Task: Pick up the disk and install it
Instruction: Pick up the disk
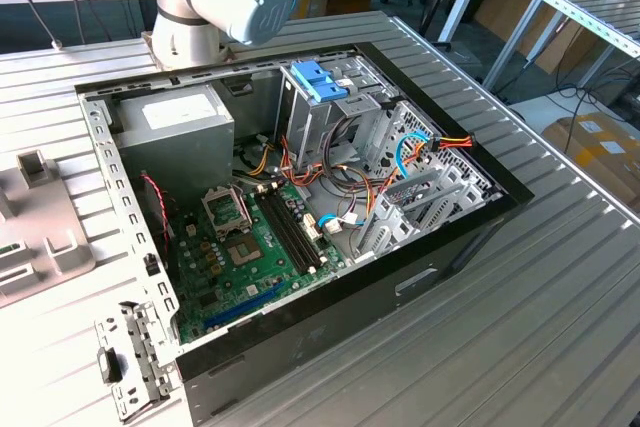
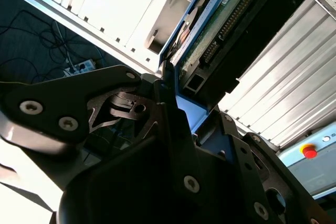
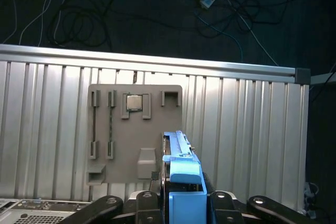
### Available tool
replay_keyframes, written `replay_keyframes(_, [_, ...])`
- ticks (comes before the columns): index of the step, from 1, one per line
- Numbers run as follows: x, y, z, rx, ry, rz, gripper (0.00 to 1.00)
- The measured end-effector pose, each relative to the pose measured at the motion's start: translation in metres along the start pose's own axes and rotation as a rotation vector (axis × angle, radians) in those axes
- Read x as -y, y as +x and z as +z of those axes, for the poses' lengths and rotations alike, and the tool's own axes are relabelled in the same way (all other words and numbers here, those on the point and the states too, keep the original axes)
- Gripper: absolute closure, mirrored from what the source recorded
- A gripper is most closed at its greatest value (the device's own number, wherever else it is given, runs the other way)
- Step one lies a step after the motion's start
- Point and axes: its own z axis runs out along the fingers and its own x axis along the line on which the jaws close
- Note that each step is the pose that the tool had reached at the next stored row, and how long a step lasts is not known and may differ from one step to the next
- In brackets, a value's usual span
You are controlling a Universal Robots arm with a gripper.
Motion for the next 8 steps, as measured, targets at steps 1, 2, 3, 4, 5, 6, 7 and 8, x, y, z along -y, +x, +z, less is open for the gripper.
replay_keyframes(1, [0.0002, 0.0002, 0.0, 0.0, 0.0, 0.0, 0.63])
replay_keyframes(2, [0.0005, 0.0005, 0.0, 0.0, 0.0, 0.0, 0.63])
replay_keyframes(3, [0.0008, 0.0007, 0.0, 0.0, 0.0, 0.0, 0.63])
replay_keyframes(4, [0.001, 0.0009, 0.0, 0.0, -0.0001, 0.0, 0.63])
replay_keyframes(5, [0.0013, 0.0011, 0.0, 0.0, -0.0001, 0.0, 0.63])
replay_keyframes(6, [0.0017, 0.0014, 0.0, 0.0, 0.0, 0.0, 0.63])
replay_keyframes(7, [0.0021, 0.0017, 0.0, 0.0, 0.0, 0.0, 0.63])
replay_keyframes(8, [0.0024, 0.0019, 0.0, 0.0, 0.0, 0.0, 0.63])
